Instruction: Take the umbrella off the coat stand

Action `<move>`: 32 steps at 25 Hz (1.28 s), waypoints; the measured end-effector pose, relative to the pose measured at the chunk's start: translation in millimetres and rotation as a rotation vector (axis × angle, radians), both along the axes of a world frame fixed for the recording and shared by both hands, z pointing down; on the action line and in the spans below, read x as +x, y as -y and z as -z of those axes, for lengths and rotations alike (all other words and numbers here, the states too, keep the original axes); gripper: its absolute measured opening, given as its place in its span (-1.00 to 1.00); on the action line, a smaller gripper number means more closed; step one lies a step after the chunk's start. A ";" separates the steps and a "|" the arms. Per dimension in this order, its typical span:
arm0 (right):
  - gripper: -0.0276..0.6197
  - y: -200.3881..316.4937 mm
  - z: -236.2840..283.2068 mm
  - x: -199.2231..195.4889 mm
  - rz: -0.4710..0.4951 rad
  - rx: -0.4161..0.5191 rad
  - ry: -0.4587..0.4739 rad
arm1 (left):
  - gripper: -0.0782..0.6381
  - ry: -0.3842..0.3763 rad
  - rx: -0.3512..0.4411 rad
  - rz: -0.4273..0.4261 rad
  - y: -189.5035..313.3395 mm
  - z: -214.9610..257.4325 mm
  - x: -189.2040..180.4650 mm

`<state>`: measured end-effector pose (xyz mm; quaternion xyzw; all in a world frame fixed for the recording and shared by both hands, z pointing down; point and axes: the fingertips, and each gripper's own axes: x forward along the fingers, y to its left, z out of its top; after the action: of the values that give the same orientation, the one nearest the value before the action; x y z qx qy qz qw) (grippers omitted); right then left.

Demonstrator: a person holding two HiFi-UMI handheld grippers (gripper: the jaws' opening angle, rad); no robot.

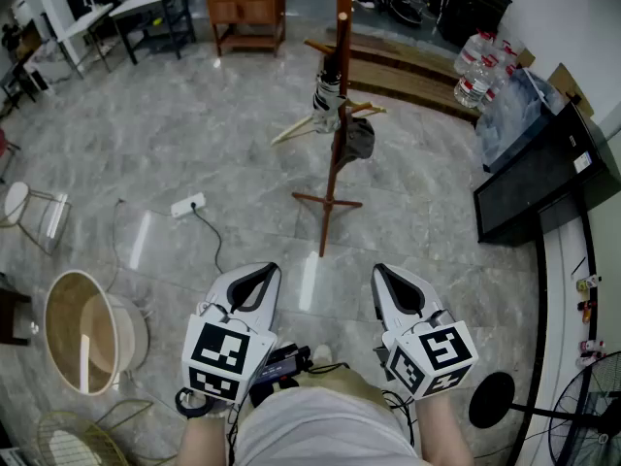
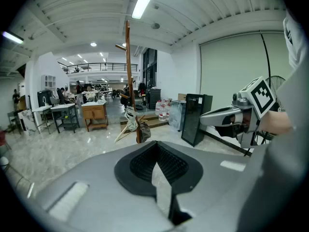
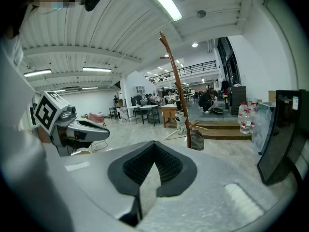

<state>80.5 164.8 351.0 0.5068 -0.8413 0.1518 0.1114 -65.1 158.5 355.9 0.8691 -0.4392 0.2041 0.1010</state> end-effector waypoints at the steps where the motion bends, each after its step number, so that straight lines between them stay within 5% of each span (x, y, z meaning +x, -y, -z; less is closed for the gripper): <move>1: -0.91 0.9 1.1 -0.3 0.001 0.004 0.001 | -0.74 0.000 0.004 0.003 0.7 0.6 -1.0; 26: -0.92 -1.5 20.4 -5.2 0.029 0.060 0.025 | -0.75 -0.033 0.101 0.040 5.6 23.0 -5.0; 32: -0.70 -2.3 25.5 -3.9 0.050 0.070 0.045 | -0.59 -0.096 0.099 0.013 4.5 33.4 9.5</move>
<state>76.6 167.1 325.5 0.4856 -0.8607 0.1310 0.0785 -55.6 154.0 322.5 0.8789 -0.4490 0.1395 0.0800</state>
